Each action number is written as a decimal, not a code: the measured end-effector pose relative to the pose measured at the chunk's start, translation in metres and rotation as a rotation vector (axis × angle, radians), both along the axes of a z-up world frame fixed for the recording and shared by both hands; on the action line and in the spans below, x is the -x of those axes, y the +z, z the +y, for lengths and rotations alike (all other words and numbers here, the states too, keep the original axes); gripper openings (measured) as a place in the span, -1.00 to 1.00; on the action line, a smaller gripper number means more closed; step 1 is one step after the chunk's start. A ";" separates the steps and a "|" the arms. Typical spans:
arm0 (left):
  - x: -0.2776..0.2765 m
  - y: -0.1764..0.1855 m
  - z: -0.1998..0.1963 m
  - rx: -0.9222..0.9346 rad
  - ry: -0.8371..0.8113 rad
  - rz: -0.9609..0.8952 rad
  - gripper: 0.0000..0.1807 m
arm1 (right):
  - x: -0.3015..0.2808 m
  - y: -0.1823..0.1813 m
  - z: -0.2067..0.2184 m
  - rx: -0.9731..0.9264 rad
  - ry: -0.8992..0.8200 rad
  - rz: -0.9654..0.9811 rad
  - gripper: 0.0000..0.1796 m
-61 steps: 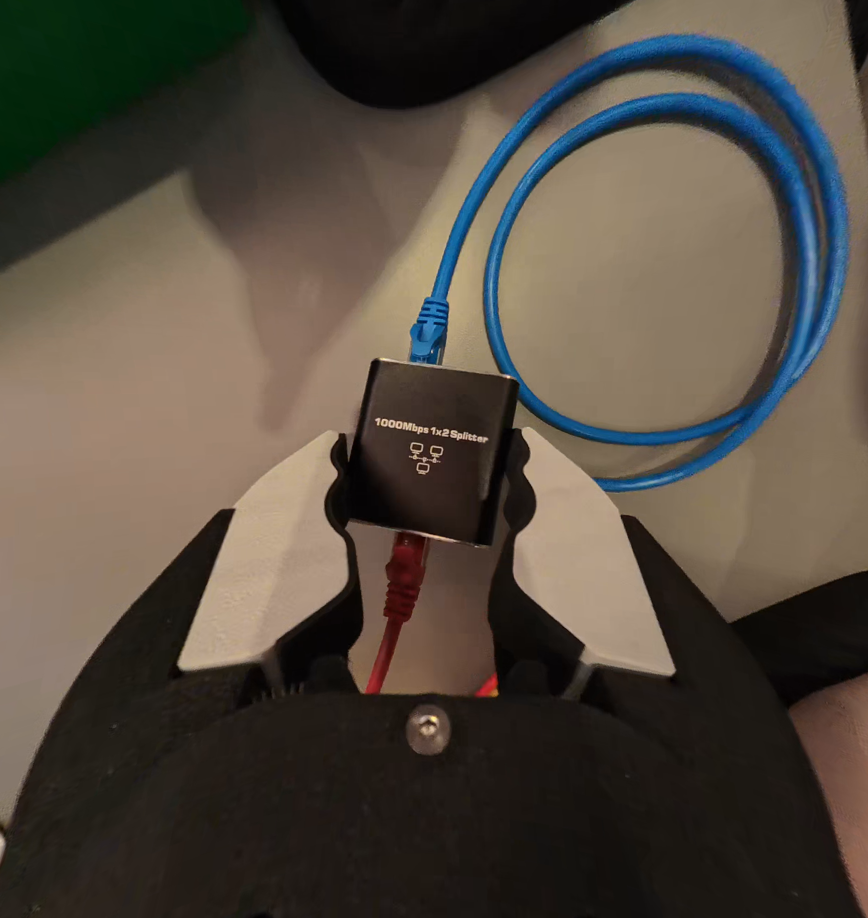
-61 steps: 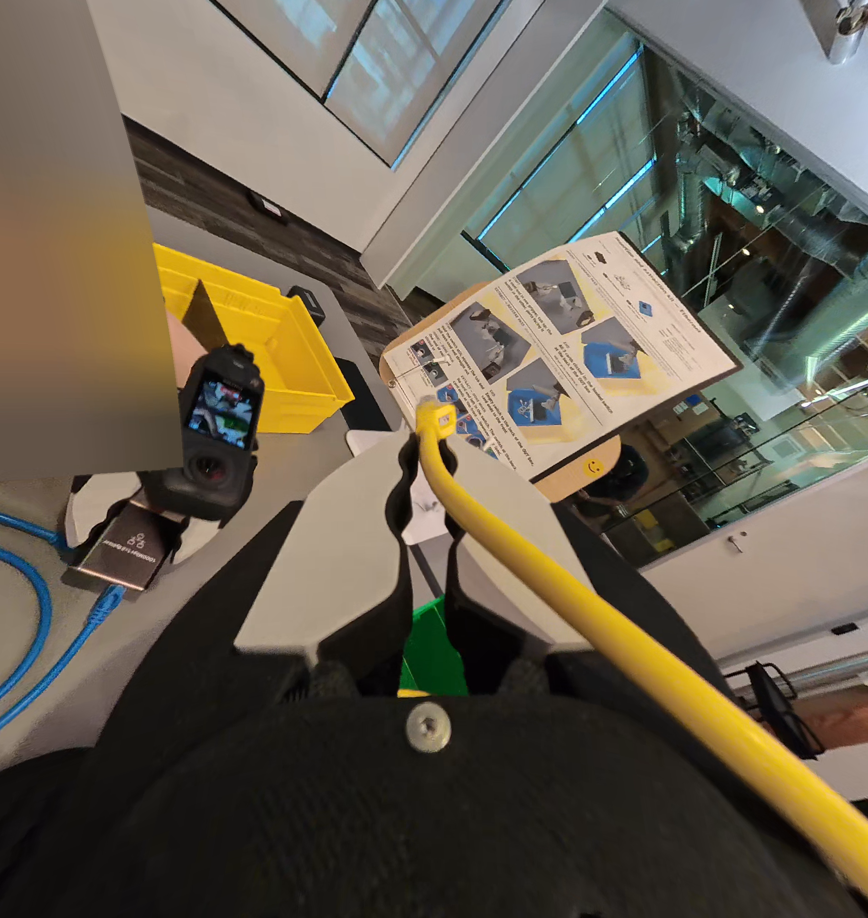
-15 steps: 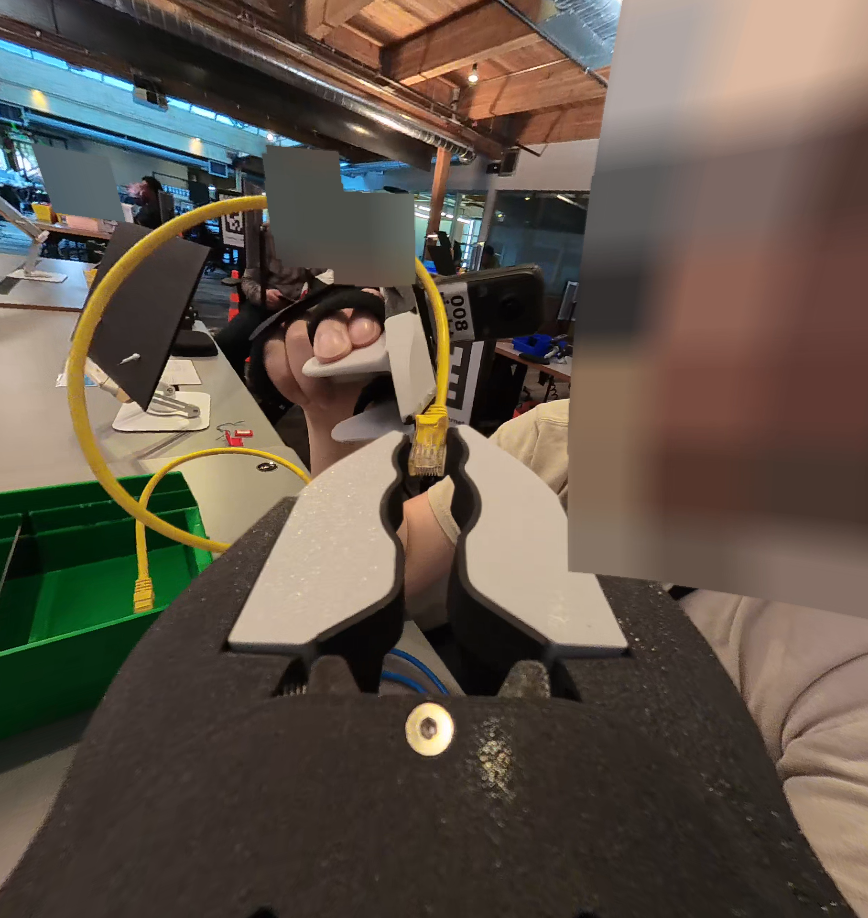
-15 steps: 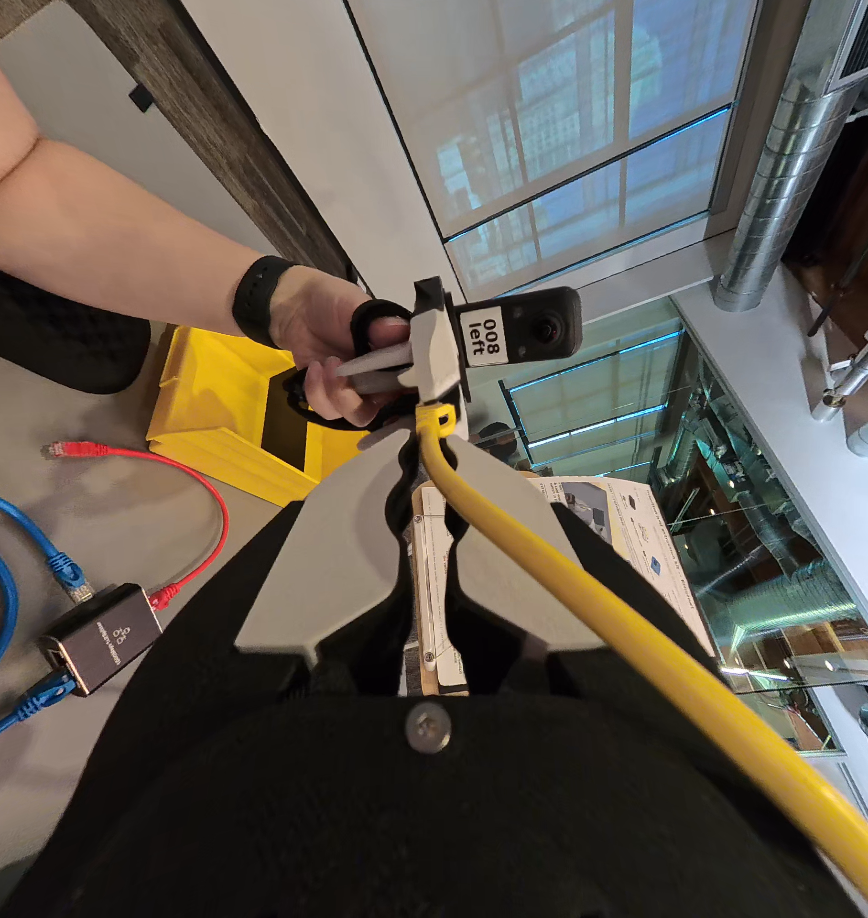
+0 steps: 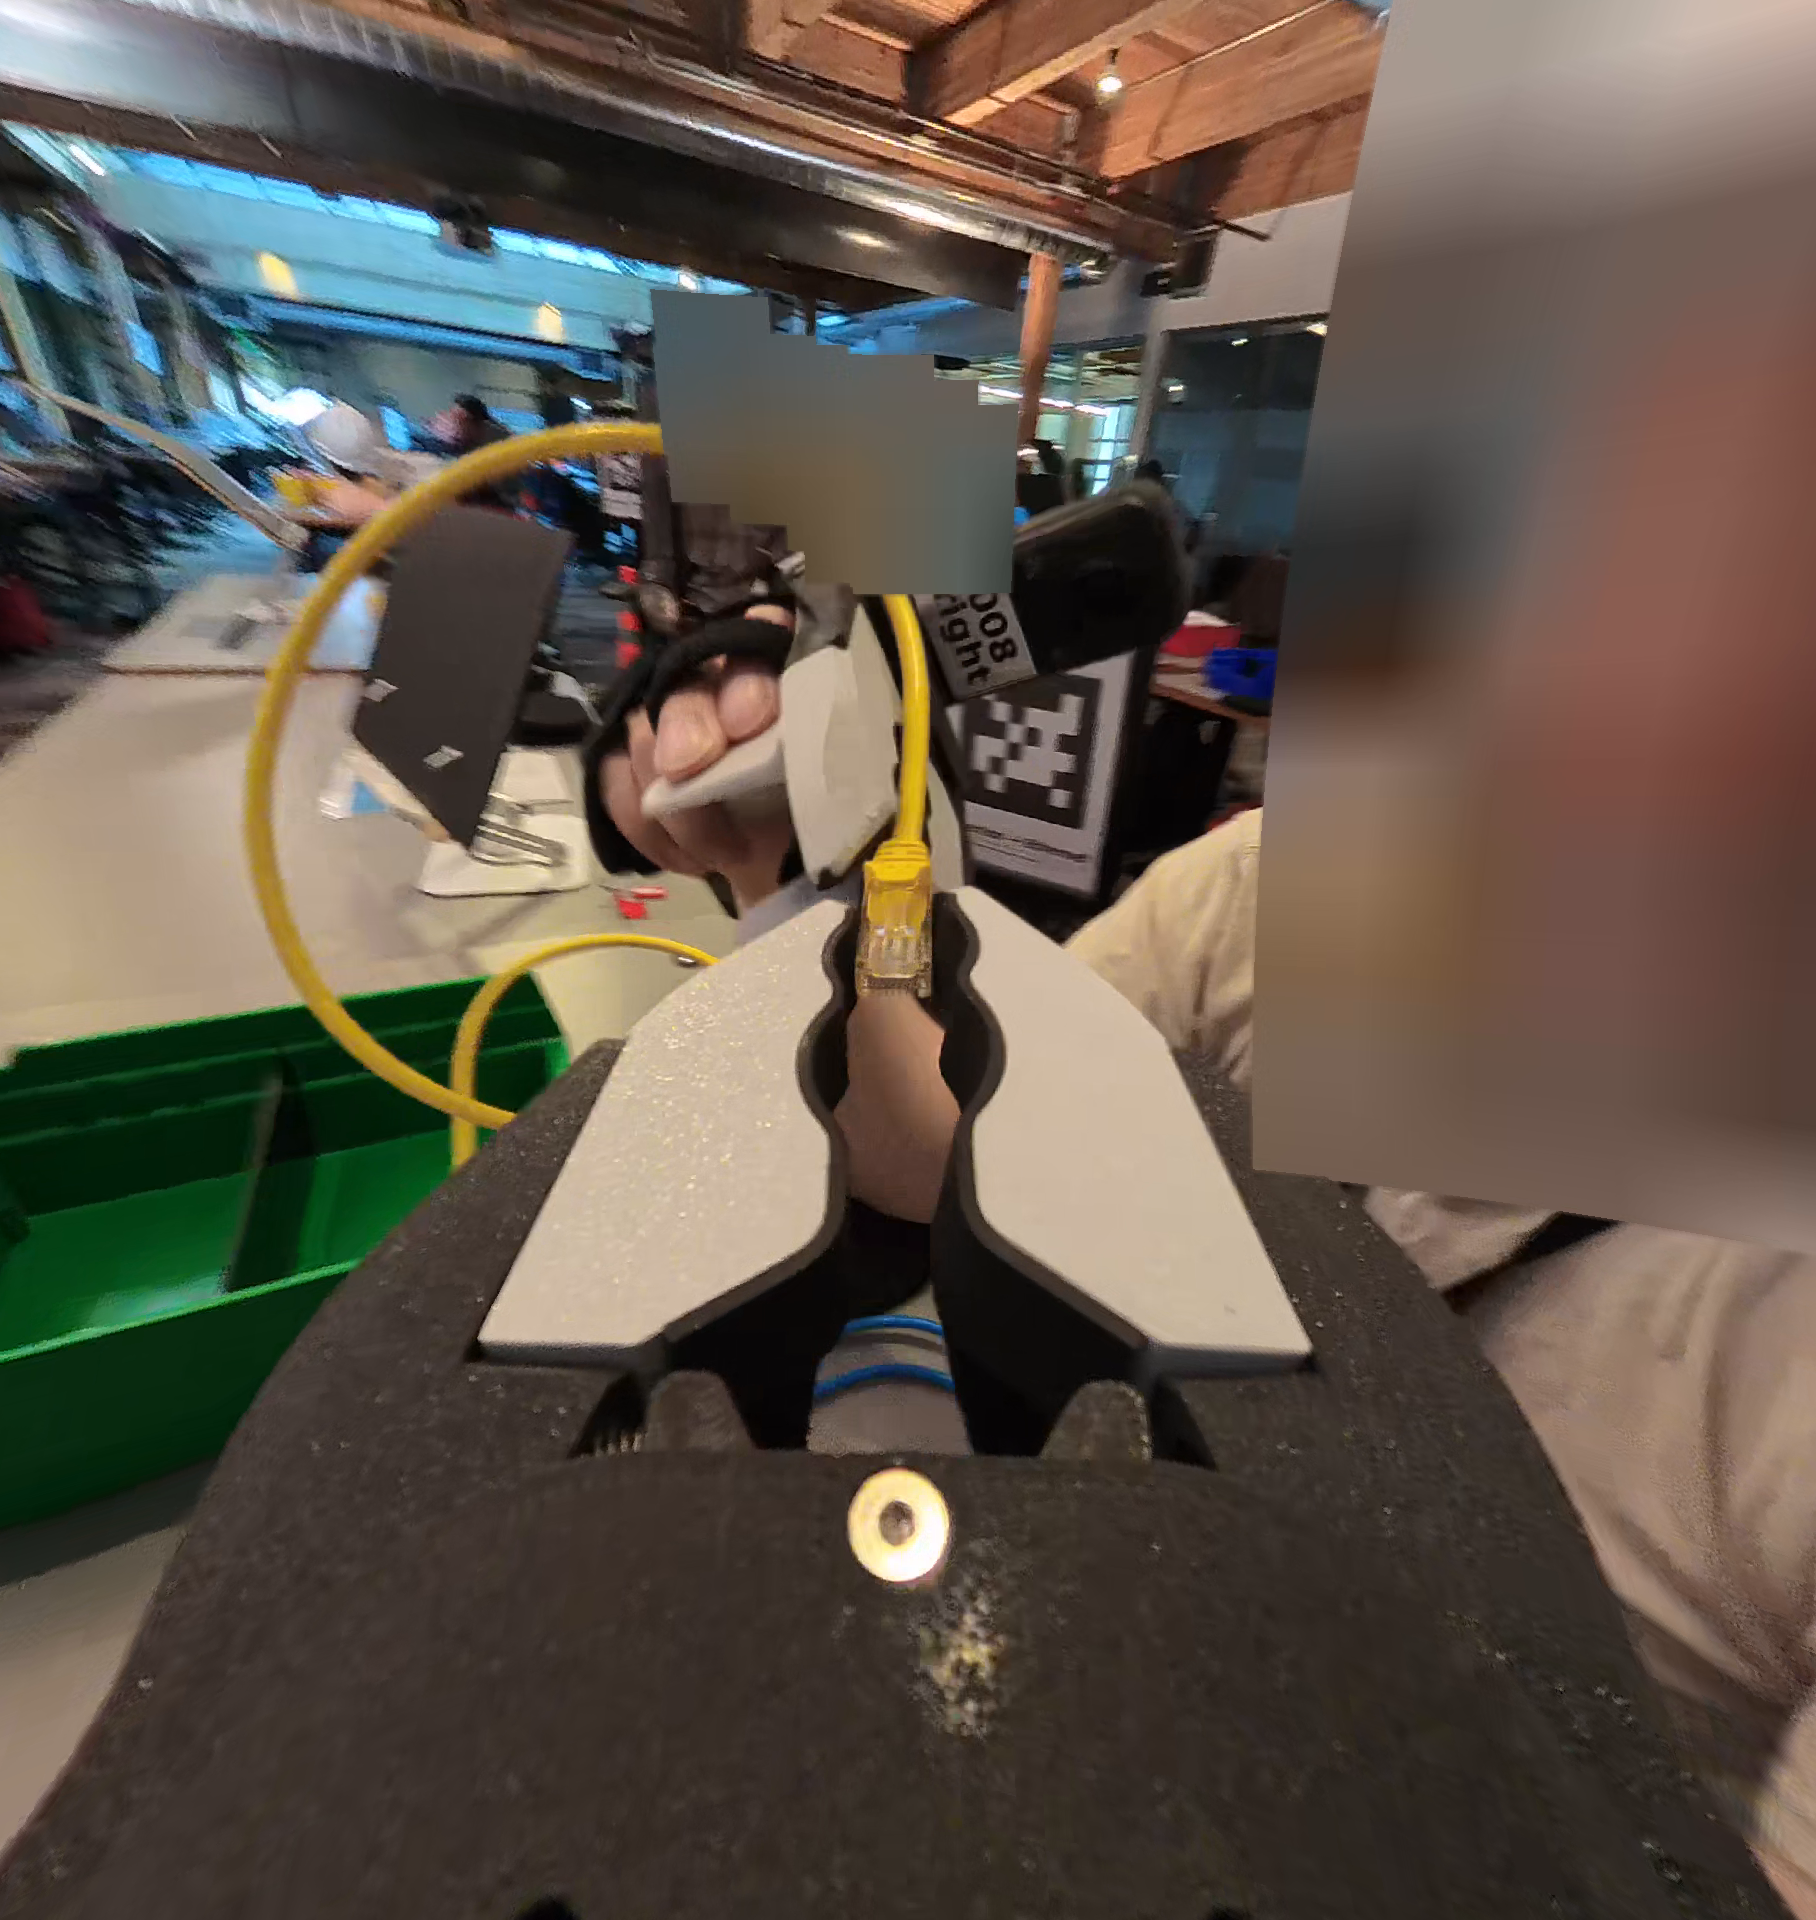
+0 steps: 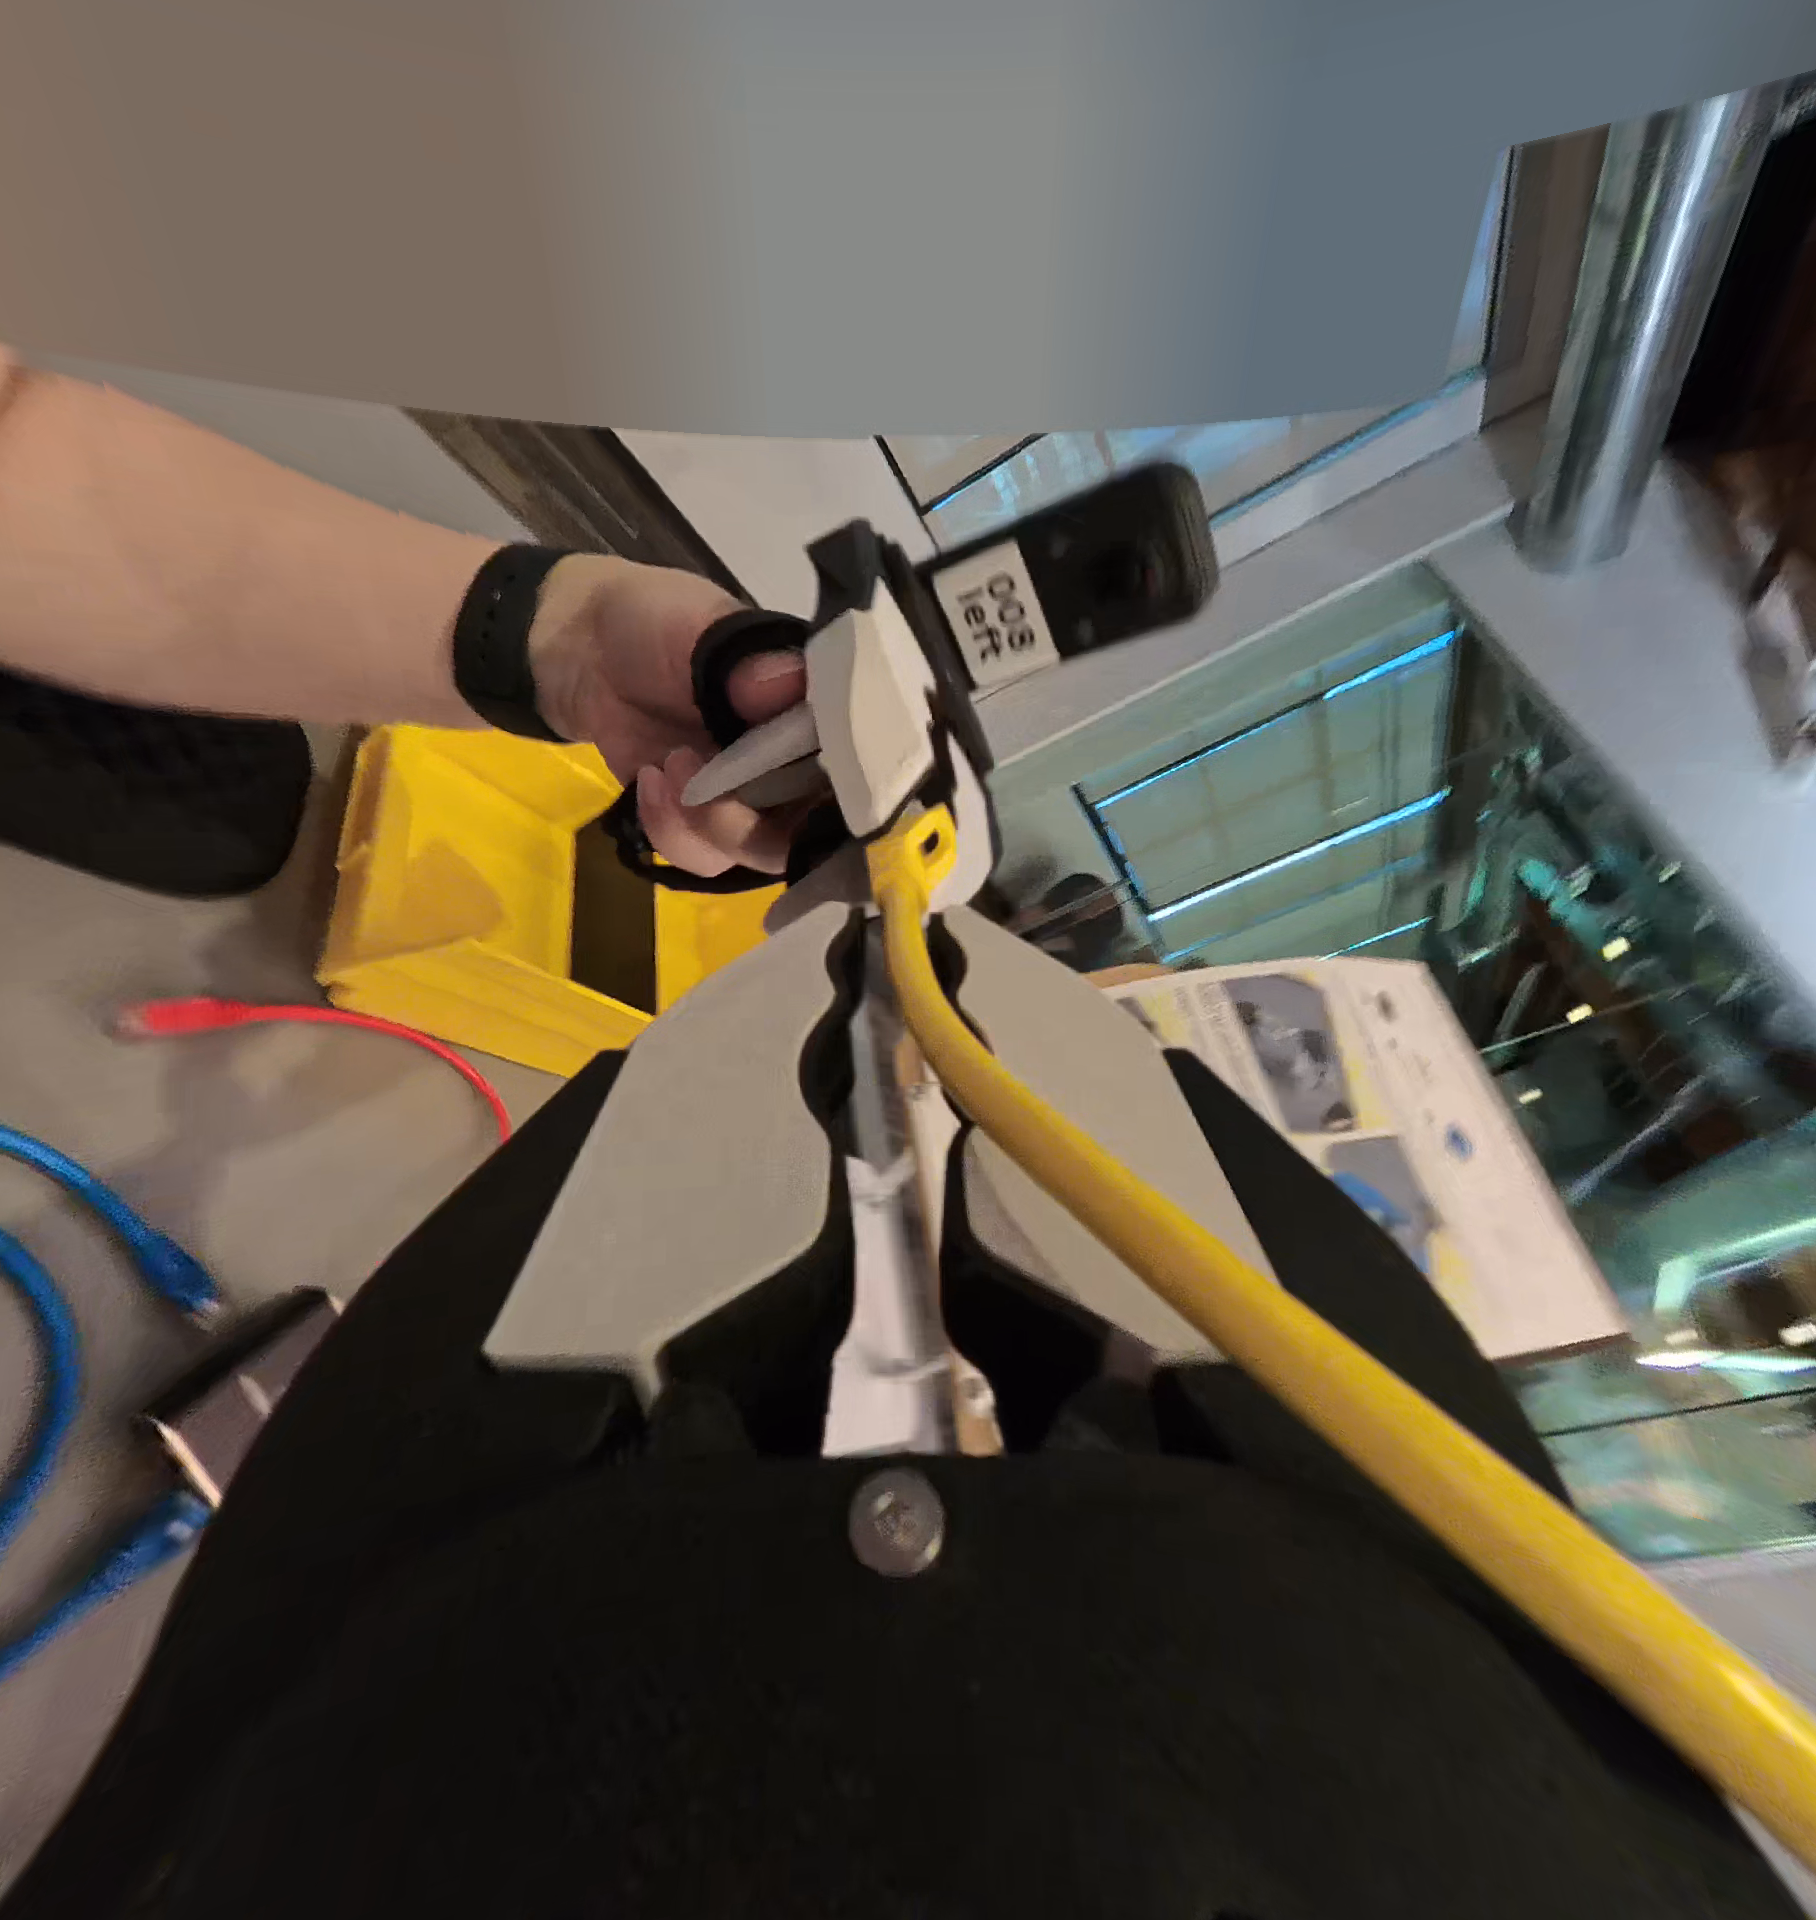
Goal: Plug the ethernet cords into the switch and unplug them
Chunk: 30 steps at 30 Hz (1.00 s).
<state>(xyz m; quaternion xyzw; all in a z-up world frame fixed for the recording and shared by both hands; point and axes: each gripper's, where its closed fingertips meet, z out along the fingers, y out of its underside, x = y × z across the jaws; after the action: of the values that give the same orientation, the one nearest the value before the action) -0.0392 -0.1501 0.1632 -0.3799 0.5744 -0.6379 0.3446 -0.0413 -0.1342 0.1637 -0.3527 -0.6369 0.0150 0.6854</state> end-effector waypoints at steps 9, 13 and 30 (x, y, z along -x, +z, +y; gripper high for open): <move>0.023 0.015 0.015 -0.348 0.320 -0.087 -0.86 | 0.012 0.024 -0.003 0.657 0.274 0.316 -0.70; 0.021 0.011 0.018 -0.399 0.358 -0.064 -0.86 | 0.014 0.014 0.011 0.650 0.184 0.290 -0.70; 0.015 0.004 0.020 -0.499 0.403 -0.045 -0.86 | 0.019 0.010 0.011 0.688 0.219 0.280 -0.86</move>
<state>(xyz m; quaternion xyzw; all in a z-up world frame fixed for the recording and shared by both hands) -0.0542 -0.1301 0.1673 -0.3753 0.6186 -0.4046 0.5592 -0.0599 -0.1230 0.1732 -0.4864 -0.5290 0.3486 0.6017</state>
